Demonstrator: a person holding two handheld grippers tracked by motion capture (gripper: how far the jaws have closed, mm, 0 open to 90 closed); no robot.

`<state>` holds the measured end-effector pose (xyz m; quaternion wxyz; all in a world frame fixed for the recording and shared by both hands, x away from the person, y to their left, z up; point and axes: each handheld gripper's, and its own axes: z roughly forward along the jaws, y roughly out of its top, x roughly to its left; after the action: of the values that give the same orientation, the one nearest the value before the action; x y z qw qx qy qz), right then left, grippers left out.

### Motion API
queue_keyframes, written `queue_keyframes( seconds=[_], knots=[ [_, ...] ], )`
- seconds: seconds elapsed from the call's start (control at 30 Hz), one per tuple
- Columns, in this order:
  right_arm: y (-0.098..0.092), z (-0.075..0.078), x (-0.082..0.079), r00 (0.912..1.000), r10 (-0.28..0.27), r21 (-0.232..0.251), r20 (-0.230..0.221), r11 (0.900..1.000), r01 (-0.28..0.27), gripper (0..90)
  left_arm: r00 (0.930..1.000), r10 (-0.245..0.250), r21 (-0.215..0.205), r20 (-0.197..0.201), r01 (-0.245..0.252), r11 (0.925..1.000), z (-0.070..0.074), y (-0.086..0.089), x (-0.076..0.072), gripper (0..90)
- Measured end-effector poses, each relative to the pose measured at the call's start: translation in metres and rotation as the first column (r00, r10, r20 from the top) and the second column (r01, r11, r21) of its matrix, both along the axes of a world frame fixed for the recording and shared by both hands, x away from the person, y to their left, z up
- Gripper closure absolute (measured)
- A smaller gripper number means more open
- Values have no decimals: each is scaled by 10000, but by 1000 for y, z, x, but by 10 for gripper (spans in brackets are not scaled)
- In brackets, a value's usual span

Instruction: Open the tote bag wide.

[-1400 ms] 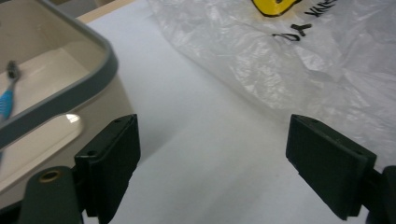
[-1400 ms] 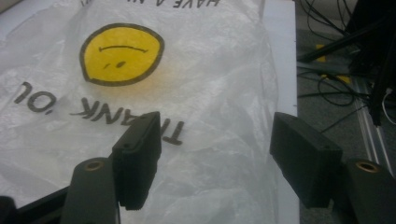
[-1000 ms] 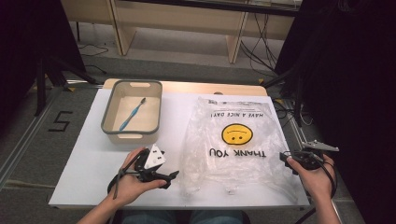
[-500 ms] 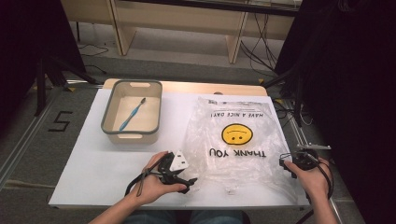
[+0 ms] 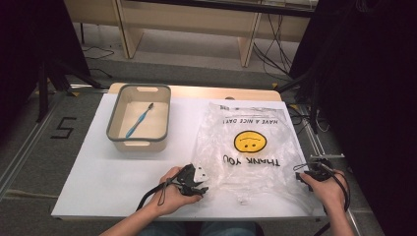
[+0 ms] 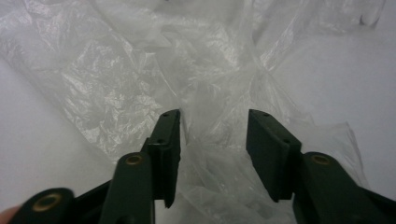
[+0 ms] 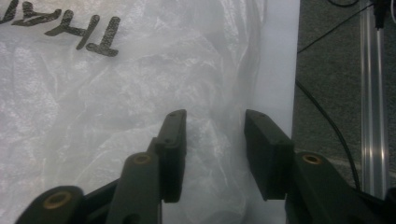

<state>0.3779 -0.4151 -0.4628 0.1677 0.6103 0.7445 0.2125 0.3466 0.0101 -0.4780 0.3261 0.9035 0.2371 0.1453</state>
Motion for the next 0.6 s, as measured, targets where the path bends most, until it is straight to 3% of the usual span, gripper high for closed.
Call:
queue_keyframes(
  seconds=[0.03, 0.27, 0.43, 0.6],
  knots=[
    [-1, 1, 0, 10000, 32, 80, -52, 10000, -32, 705, 10000, 3, 42, -13, -3, 10000, -1, 0, 0, 639],
    [-1, 0, -1, 9999, 43, 316, -135, 9995, -38, 875, 10000, 59, 147, -74, -58, 9999, -4, 3, 4, 810],
    [1, 0, 0, 9999, 69, 455, -94, 9989, -64, 900, 9996, 243, 107, -119, -241, 9997, -4, 5, 7, 890],
    [3, 0, 0, 9999, 84, 540, -122, 9985, -77, 900, 9995, 282, 87, -135, -281, 9996, -2, 8, 6, 893]
  ],
)
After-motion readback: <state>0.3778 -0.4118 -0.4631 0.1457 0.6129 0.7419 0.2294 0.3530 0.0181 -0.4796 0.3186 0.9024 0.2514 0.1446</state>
